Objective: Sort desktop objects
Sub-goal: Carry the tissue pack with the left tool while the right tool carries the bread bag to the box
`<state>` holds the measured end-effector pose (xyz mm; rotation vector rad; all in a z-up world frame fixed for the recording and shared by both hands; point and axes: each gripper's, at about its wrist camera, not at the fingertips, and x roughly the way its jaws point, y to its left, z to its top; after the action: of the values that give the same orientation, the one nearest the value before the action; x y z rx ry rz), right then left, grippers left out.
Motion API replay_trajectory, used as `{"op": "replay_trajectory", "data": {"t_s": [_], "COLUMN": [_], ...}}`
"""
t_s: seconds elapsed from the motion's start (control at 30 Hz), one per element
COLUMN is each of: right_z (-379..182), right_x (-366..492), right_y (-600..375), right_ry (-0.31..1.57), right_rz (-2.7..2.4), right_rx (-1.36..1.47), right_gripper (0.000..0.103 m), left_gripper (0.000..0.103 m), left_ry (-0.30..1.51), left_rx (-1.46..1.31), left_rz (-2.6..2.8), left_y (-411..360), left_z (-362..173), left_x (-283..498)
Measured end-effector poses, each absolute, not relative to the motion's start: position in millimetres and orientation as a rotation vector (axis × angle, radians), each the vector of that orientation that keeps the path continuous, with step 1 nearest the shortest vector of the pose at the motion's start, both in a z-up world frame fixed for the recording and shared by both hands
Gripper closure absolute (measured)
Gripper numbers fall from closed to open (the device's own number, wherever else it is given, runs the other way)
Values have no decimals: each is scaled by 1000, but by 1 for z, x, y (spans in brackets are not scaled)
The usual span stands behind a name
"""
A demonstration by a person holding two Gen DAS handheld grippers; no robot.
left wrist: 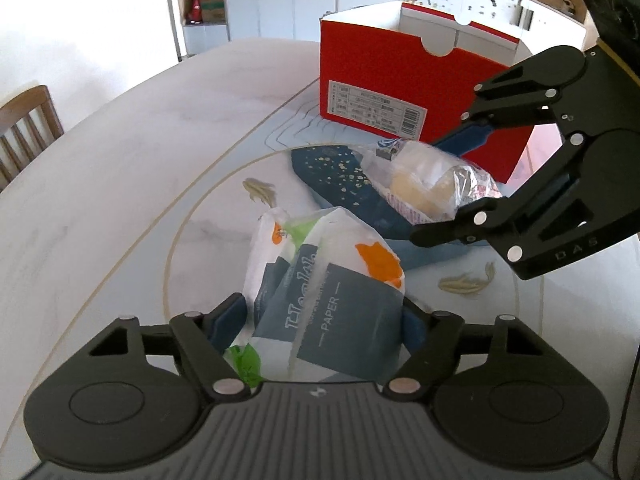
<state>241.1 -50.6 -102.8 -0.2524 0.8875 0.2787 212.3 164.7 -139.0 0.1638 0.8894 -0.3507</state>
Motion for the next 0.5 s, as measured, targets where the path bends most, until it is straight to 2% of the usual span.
{"op": "replay_trajectory", "data": {"t_s": [0.5], "right_z": [-60], "right_x": [213], "right_y": [-62], "right_ry": [823], "right_rz": [299], "right_rx": [-193], "right_gripper": [48], "left_gripper": [28], "left_ry": [868], "left_rx": [77], "left_rz": [-201], "left_y": [151], "left_z": [-99], "left_x": [188]}}
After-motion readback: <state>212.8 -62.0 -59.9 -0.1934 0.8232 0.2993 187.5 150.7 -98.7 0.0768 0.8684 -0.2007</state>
